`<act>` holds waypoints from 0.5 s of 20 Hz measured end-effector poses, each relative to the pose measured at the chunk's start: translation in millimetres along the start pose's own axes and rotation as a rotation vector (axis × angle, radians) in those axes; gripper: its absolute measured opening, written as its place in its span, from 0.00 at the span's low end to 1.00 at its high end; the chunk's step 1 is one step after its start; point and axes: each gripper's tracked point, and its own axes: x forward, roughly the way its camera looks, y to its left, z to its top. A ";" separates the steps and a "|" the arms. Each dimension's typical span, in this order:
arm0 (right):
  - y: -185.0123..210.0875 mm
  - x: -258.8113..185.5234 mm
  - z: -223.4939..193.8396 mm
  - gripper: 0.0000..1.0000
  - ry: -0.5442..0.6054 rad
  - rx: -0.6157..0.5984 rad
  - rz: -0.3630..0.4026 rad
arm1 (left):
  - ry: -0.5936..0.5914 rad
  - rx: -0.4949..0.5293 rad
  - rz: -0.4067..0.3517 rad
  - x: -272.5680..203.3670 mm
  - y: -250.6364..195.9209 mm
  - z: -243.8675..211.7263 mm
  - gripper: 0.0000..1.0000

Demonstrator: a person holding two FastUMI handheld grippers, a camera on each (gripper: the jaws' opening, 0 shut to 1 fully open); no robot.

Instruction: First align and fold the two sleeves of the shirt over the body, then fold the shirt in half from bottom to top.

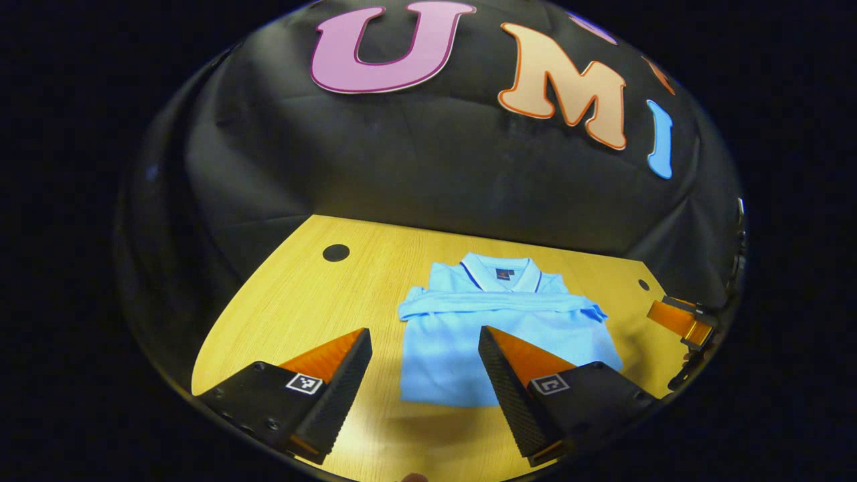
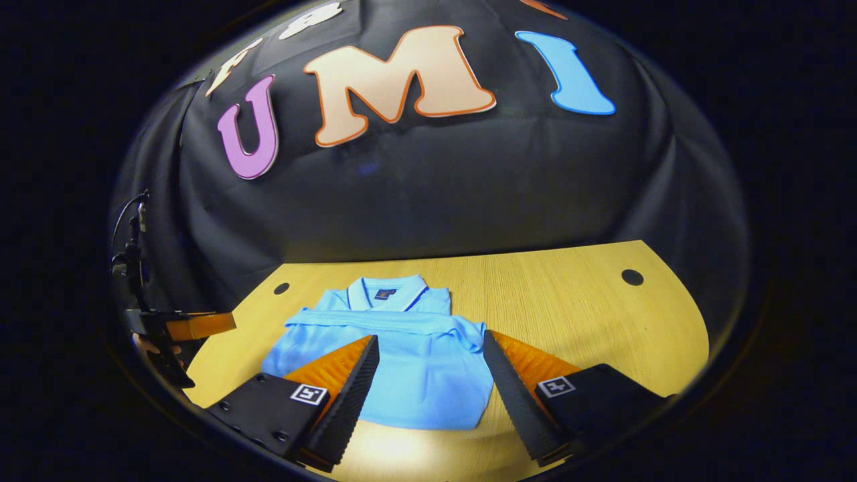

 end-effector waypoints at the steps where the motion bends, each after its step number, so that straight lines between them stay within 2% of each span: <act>1: 7.4 -15.3 2.6 0.98 -0.016 0.011 0.001 | 0.005 -0.012 -0.011 -14.9 -5.6 -4.1 0.96; 3: 24.1 -43.0 0.0 0.98 -0.031 0.034 0.011 | 0.006 -0.038 -0.027 -40.1 -16.2 -13.8 0.96; 4: 31.8 -54.8 -2.5 0.93 -0.034 0.040 0.014 | 0.008 -0.050 -0.043 -47.3 -22.1 -17.0 0.96; 5: 37.8 -65.6 -4.5 0.93 -0.039 0.040 0.017 | 0.010 -0.054 -0.056 -55.3 -27.2 -20.6 0.96; 6: 43.1 -74.9 -7.2 0.97 -0.041 0.042 0.018 | 0.010 -0.049 -0.069 -64.0 -30.8 -23.7 0.96; 10: 57.5 -108.2 -27.9 0.97 -0.016 0.048 0.019 | -0.005 0.001 -0.106 -93.3 -36.9 -33.0 0.96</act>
